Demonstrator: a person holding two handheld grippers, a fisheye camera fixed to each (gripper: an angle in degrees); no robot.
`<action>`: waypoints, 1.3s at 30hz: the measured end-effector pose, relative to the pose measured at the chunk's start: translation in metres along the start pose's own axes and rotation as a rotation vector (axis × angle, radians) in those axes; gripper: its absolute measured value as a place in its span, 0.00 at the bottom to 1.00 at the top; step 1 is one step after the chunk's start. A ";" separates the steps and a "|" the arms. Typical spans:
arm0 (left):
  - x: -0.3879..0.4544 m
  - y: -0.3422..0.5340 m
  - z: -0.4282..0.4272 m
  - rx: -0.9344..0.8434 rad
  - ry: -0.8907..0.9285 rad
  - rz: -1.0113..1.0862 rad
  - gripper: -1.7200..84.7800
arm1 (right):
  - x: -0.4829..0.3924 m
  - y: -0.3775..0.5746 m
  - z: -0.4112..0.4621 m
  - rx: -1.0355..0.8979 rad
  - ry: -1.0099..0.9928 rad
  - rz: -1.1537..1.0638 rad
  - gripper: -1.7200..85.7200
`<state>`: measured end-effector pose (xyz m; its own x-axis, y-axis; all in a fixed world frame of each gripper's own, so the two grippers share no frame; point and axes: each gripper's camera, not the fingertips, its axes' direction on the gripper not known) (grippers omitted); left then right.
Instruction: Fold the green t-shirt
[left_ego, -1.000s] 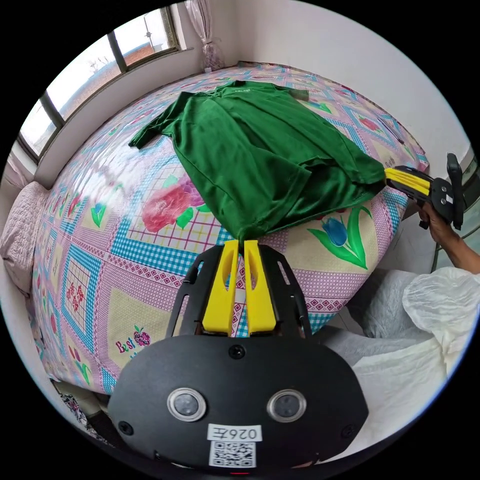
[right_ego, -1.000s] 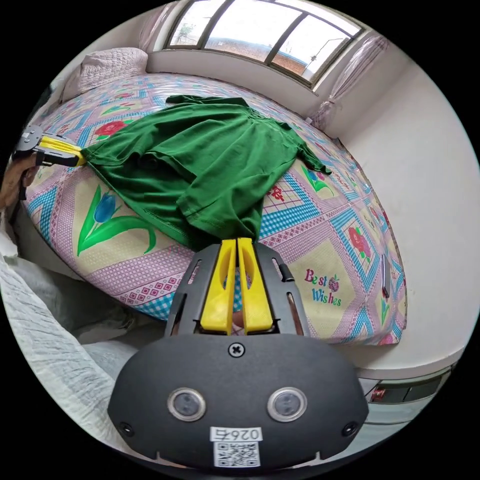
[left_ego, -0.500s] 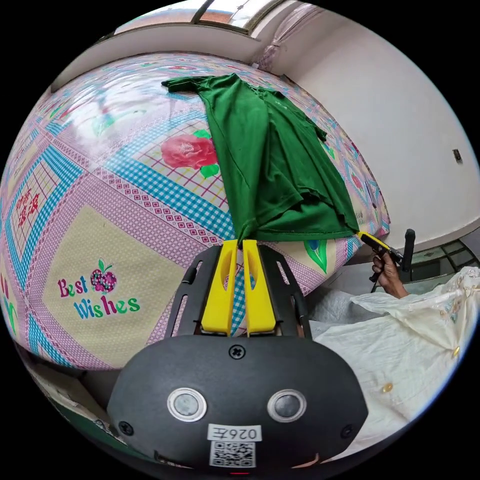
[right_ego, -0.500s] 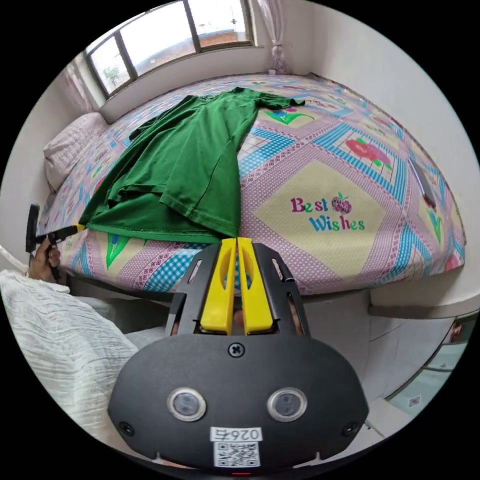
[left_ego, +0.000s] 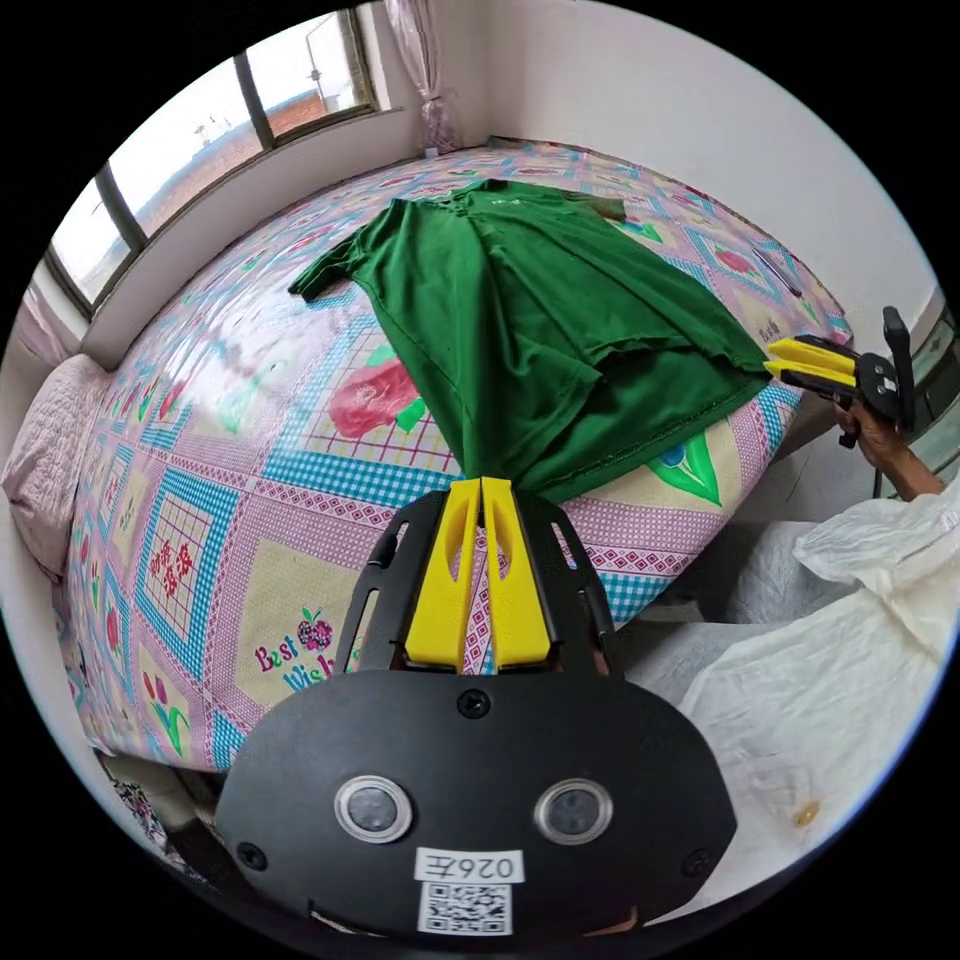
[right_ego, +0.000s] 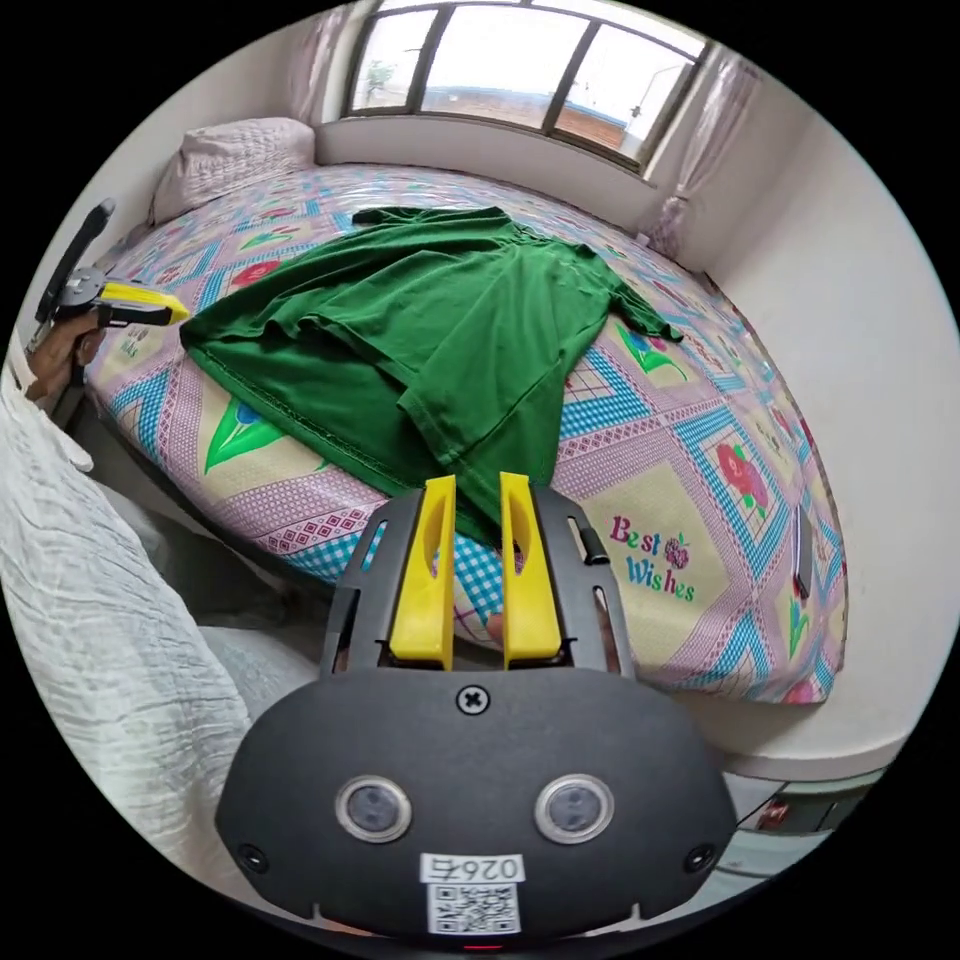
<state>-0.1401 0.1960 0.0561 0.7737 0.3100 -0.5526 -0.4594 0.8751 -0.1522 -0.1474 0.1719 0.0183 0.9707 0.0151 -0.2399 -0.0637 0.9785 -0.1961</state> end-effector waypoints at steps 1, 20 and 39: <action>0.007 -0.005 0.002 0.005 -0.008 0.027 0.02 | -0.006 -0.005 0.004 -0.003 -0.005 -0.038 0.07; 0.005 0.006 -0.024 0.059 0.093 -0.195 0.01 | 0.094 0.028 -0.028 0.061 -0.121 0.280 0.01; 0.100 -0.029 0.016 -0.090 -0.100 0.205 0.09 | 0.154 0.062 -0.012 0.004 -0.186 0.380 0.01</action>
<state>-0.0424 0.2074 0.0182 0.6980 0.5167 -0.4958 -0.6445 0.7551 -0.1203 -0.0045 0.2322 -0.0423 0.9036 0.4117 -0.1187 -0.4248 0.8969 -0.1229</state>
